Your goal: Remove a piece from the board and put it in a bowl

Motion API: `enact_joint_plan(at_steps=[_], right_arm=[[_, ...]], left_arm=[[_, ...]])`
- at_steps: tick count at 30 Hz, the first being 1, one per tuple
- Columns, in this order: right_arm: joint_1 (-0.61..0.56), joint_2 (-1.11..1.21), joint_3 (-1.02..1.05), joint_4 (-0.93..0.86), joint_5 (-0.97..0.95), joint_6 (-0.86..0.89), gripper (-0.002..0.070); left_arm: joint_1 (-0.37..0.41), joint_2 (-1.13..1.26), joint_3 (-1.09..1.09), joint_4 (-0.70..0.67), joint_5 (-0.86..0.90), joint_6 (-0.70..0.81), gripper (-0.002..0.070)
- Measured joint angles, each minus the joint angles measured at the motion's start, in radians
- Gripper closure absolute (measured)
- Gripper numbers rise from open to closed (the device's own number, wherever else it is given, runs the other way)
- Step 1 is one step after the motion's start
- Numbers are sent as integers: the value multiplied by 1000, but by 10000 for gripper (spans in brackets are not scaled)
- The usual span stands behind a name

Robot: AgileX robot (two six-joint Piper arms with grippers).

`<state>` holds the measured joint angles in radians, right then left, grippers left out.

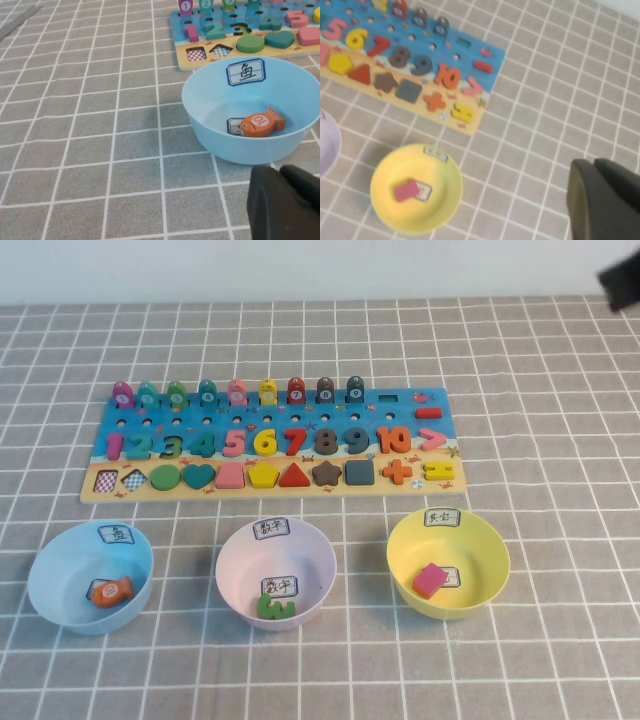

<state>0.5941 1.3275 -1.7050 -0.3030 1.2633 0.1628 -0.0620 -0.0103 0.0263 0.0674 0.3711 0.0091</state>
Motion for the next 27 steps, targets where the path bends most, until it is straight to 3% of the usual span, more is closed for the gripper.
enact_joint_plan(at_steps=[10,14,19,27], right_arm=[[0,-142,291,-11,-1,39,692],[-1,-179,449,-11,-88,105,692],[-64,-248,710,-9,-424,121,692],[-395,-507,1267,-30,-1159,127,693]], left_arm=[[0,0,0,0,0,0,675],[0,0,0,0,0,0,675],[0,0,0,0,0,0,675],[1,0,0,0,0,0,675]])
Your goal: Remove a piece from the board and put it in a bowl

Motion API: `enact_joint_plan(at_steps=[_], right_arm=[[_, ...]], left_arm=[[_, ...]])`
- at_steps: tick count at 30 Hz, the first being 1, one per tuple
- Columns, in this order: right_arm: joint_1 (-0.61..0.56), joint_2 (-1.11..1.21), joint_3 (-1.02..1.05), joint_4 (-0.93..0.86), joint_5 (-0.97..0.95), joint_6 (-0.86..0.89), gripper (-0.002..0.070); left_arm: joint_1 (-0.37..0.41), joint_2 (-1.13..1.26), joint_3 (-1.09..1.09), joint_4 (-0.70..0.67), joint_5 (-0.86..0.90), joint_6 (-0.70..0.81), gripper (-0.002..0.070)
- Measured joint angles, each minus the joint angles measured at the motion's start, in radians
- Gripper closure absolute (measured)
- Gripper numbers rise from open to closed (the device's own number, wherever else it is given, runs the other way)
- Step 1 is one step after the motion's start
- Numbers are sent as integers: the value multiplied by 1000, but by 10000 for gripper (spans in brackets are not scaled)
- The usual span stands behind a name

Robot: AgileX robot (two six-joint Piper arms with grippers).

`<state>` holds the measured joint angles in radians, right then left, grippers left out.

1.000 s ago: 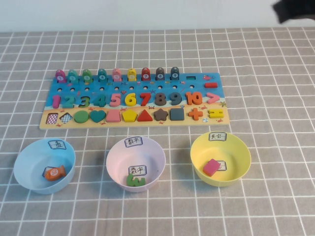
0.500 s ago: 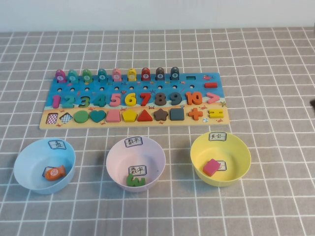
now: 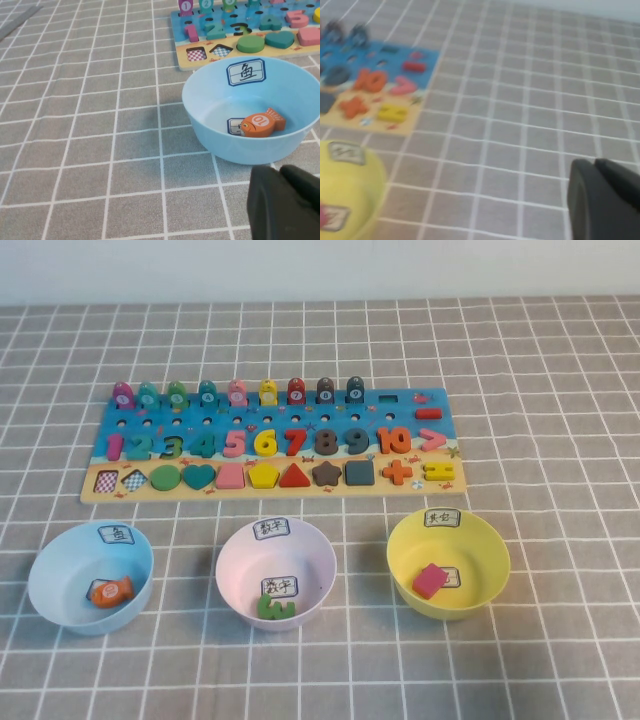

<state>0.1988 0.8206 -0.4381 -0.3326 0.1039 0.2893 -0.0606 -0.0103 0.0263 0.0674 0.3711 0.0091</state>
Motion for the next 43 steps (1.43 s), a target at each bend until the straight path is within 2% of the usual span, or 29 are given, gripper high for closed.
enact_joint_plan(at_steps=[3,9,13,19,32,37,43], right_arm=[[-134,-123,193,31,-169,0,694],[-272,-379,405,70,-236,2,694],[-281,-543,460,77,-179,2,694],[-283,-806,464,91,39,15,694],[-276,-829,464,171,95,14,694],[-270,-829,464,355,154,-236,694],[-266,-829,464,425,269,-307,694]], left_arm=[[0,0,0,0,0,0,675],[0,0,0,0,0,0,675],[0,0,0,0,0,0,675],[0,0,0,0,0,0,675],[0,0,0,0,0,0,675],[0,0,0,0,2,0,675],[0,0,0,0,2,0,675]])
